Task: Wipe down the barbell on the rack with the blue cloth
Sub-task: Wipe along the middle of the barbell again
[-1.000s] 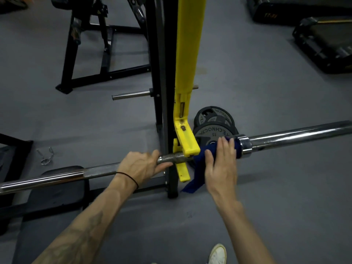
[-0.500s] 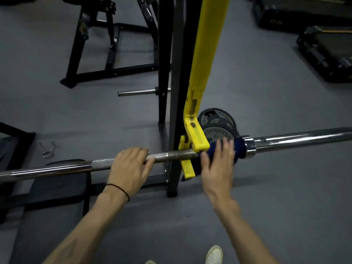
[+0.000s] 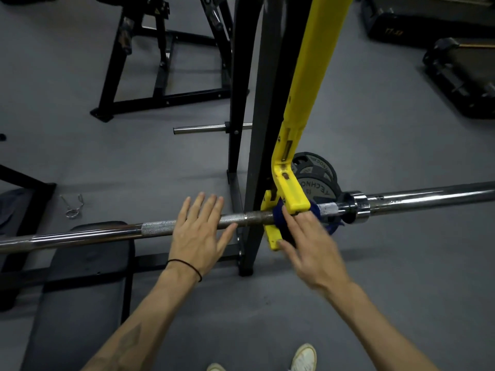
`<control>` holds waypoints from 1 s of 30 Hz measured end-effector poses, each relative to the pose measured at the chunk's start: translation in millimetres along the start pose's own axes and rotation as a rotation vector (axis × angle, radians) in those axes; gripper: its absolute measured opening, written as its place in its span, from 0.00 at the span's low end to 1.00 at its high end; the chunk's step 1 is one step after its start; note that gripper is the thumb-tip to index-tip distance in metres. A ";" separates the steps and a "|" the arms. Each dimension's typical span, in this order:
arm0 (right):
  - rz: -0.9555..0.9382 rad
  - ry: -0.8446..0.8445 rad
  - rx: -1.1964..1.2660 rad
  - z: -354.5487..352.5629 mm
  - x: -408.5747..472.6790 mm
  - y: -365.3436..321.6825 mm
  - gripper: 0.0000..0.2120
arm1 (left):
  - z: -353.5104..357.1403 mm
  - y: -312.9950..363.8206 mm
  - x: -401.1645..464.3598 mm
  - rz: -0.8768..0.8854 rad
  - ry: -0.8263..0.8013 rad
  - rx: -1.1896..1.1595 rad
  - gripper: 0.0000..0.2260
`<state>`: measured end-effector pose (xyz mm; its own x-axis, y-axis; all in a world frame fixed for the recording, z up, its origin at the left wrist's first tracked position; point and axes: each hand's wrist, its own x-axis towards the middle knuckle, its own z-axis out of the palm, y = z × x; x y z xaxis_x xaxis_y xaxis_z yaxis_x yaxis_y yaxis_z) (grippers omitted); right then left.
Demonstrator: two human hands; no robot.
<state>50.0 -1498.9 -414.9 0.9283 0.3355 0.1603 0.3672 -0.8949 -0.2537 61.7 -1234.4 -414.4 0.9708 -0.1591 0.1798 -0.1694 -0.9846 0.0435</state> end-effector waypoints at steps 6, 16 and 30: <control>0.497 0.218 0.127 11.7 19.0 -11.3 0.39 | 0.7 -0.2 0.6 -0.001 -0.016 0.043 0.31; 0.402 0.345 0.116 15.2 4.0 26.7 0.35 | 2.3 -0.5 0.7 -0.002 0.029 0.037 0.31; 0.387 0.239 0.162 20.5 17.1 -24.1 0.39 | 7.2 -0.9 0.9 0.012 0.096 0.031 0.30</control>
<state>58.1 -1465.5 -425.6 0.9661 -0.1068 0.2350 0.0198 -0.8770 -0.4800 64.0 -1234.2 -421.4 0.9475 -0.1648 0.2739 -0.1743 -0.9846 0.0106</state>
